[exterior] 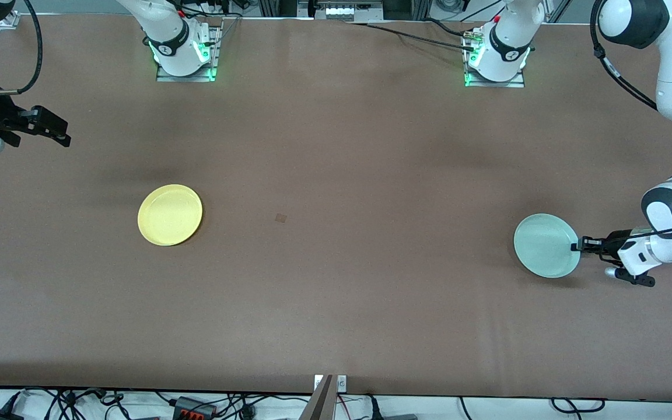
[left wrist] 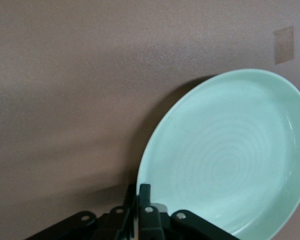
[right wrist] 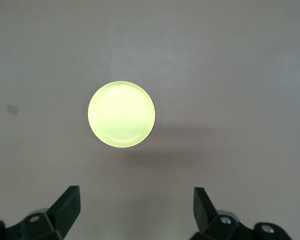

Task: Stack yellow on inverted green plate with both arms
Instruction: 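Grasp the green plate rim while the right gripper reaches the yellow plate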

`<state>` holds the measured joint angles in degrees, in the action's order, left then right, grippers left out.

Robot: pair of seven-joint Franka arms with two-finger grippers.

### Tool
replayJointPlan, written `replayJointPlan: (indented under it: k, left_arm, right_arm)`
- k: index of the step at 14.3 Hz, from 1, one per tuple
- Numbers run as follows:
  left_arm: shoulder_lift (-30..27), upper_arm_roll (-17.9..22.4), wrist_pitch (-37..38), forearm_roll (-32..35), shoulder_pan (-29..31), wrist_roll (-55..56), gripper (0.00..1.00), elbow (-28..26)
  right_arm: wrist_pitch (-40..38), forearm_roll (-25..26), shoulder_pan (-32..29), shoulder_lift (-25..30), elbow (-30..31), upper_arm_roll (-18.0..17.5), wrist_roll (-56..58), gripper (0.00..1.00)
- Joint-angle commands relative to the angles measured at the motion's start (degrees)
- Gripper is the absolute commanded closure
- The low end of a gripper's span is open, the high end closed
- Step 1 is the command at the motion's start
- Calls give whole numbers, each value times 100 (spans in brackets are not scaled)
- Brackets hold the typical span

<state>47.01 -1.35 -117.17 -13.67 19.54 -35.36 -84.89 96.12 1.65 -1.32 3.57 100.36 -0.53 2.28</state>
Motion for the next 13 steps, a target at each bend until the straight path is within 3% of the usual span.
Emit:
replayJointPlan:
  k: [1, 4, 7, 10, 13]
  left_arm:
    - [37, -6, 36, -109, -11, 38, 99, 175]
    - [-191, -23, 115, -83, -11, 38, 99, 184]
    - [-709, 29, 693, -21, -230, 265, 99, 175]
    - [-1324, -32, 932, 1047, -747, 1316, 99, 175]
    - [-1597, -32, 1371, 1725, -1599, 2618, 99, 175]
  right_arm:
    - [-32, 63, 53, -136, 28, -35, 45, 0]
    - [3, 133, 35, -680, -16, 0, -34, 0]
    - [3, 212, 17, -1471, -183, 18, 26, 0]
    - [56, 81, -53, -2060, -262, 27, 27, 0]
    - [406, 72, -27, -2597, -350, 18, 27, 0]
